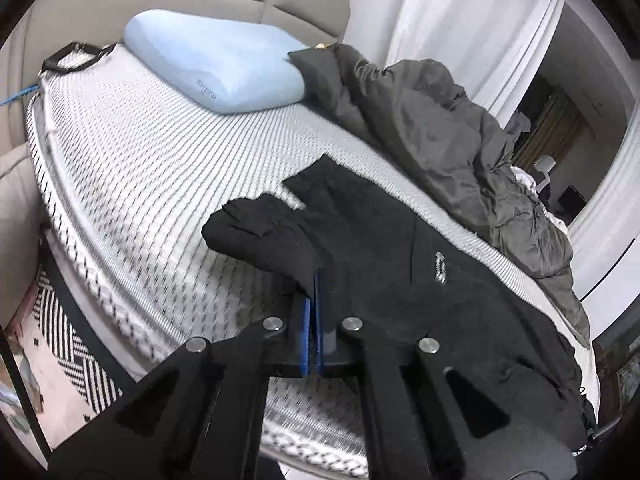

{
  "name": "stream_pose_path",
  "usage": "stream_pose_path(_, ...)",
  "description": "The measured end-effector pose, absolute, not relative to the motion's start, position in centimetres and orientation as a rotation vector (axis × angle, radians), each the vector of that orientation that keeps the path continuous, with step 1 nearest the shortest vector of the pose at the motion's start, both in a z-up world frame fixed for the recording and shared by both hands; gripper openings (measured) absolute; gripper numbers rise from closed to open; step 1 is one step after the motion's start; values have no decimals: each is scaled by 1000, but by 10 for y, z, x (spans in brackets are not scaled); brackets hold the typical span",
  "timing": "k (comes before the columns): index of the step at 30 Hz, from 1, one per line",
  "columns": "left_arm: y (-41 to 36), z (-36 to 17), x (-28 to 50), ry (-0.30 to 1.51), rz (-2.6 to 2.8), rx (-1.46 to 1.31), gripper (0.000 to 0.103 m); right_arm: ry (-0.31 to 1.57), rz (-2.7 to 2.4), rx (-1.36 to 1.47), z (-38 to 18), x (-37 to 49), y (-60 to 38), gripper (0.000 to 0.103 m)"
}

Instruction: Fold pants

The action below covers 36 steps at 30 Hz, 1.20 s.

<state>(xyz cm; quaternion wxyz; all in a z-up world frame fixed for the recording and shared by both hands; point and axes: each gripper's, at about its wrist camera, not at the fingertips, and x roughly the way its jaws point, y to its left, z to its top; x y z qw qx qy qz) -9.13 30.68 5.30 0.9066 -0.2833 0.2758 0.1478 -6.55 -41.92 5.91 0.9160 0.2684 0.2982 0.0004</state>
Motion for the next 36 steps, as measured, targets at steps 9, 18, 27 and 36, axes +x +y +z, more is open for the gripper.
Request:
stream_pose_path(9,311,112,-4,571,267,-519,0,568,-32,474,140,8,-399,8)
stream_pose_path(18,328,124,133,684,276,-486,0,617,-87,384,176,150,-374,8)
stream_pose_path(27,354,82,251,851,368,-479,21,722,-200,321,132,276,-371,46)
stream_pose_path(36,330,98,219,730,371,-443,102,636,-92,197,136,227,-338,95)
